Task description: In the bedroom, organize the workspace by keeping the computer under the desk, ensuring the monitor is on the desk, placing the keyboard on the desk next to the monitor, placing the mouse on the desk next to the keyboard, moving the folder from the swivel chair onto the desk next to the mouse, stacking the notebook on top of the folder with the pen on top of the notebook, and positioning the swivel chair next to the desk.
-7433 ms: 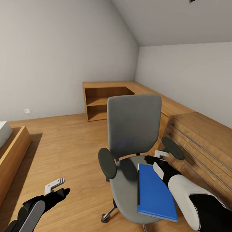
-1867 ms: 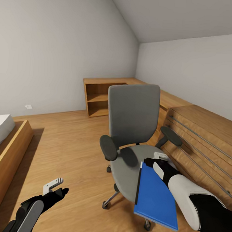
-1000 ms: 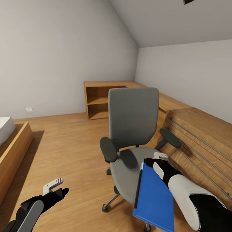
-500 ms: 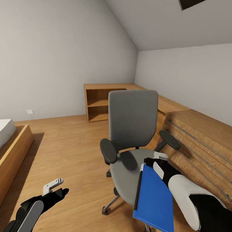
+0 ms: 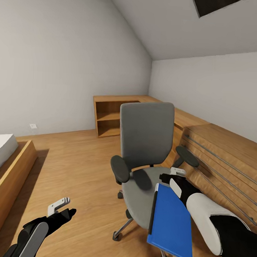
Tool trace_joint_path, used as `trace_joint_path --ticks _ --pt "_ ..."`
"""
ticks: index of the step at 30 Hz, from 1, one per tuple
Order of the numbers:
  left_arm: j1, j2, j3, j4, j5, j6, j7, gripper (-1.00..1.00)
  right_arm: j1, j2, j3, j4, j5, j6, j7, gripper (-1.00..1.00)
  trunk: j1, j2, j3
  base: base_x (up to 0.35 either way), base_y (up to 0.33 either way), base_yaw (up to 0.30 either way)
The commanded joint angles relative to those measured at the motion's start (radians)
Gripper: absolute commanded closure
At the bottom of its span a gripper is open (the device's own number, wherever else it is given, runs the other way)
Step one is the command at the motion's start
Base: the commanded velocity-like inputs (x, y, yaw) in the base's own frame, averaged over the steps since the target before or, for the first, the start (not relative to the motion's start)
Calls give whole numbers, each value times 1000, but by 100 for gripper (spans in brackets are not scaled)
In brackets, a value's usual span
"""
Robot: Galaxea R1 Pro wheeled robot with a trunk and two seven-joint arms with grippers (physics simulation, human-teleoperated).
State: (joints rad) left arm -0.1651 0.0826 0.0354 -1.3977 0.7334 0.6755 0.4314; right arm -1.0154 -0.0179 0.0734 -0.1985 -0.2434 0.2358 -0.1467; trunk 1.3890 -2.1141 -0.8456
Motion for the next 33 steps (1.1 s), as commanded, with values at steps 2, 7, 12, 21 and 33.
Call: trace_joint_path --ticks 2,7,12,21,33 --pt "-1 0 0 -1 11 3 9 -100 0 -1 8 -4 -9 6 -5 -100 0 0 2 0 0 0" --pt "-1 0 0 -1 11 3 9 -100 0 -1 8 -8 -9 6 -5 -100 0 0 9 0 0 0" --pt "-1 0 0 -1 11 3 9 -100 0 0 8 -14 -9 7 -5 -100 0 0 16 0 0 0" --pt "-1 0 0 -1 11 3 9 -100 0 1 9 -22 -10 8 -5 -100 0 0 29 0 0 0" --pt "-1 0 0 -1 11 3 9 -100 0 2 11 -24 -8 7 -5 -100 0 0 47 0 0 0"
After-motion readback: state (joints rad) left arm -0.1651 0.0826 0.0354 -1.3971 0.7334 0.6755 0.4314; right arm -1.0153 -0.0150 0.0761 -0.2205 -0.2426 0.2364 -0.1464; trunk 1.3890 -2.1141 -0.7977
